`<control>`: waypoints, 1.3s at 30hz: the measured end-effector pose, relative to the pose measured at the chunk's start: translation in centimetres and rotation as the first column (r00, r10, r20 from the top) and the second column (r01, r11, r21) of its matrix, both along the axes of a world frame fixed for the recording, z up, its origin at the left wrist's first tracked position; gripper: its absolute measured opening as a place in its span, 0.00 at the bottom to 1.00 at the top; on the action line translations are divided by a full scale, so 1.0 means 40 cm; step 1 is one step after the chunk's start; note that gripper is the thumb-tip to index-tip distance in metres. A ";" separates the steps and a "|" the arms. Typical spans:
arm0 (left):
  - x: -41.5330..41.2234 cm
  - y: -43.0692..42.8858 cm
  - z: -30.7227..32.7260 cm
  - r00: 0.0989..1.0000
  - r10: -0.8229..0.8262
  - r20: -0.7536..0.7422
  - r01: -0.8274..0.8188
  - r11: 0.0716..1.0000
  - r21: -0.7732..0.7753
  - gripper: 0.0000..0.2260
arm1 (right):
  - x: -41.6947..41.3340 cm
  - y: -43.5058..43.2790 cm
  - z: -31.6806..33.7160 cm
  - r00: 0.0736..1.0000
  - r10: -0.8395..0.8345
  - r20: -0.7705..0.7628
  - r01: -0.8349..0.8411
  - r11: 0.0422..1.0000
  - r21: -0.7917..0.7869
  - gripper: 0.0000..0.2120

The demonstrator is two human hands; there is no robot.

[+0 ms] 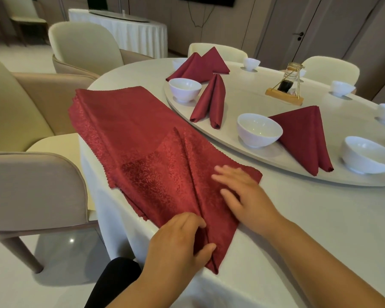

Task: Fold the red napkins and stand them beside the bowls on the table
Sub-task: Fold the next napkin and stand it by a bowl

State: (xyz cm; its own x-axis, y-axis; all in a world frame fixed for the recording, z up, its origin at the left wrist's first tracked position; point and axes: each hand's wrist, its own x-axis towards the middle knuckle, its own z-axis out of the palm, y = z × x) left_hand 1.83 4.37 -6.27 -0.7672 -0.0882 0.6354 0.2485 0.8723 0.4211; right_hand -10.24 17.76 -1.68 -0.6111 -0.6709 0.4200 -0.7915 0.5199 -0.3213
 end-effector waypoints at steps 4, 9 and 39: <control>0.004 0.006 0.008 0.999 0.034 -0.002 -0.034 0.999 0.015 0.15 | 0.051 -0.046 -0.009 0.954 0.124 0.273 -0.168 0.975 0.147 0.26; 0.007 0.005 0.004 1.000 0.011 0.004 -0.011 0.998 0.055 0.15 | 0.051 -0.054 -0.030 0.972 0.074 0.223 -0.140 0.945 0.296 0.28; 0.026 -0.082 0.072 0.973 -0.229 -0.027 0.228 0.973 -0.024 0.04 | 0.061 -0.040 -0.031 0.958 0.056 0.281 -0.079 0.994 0.072 0.22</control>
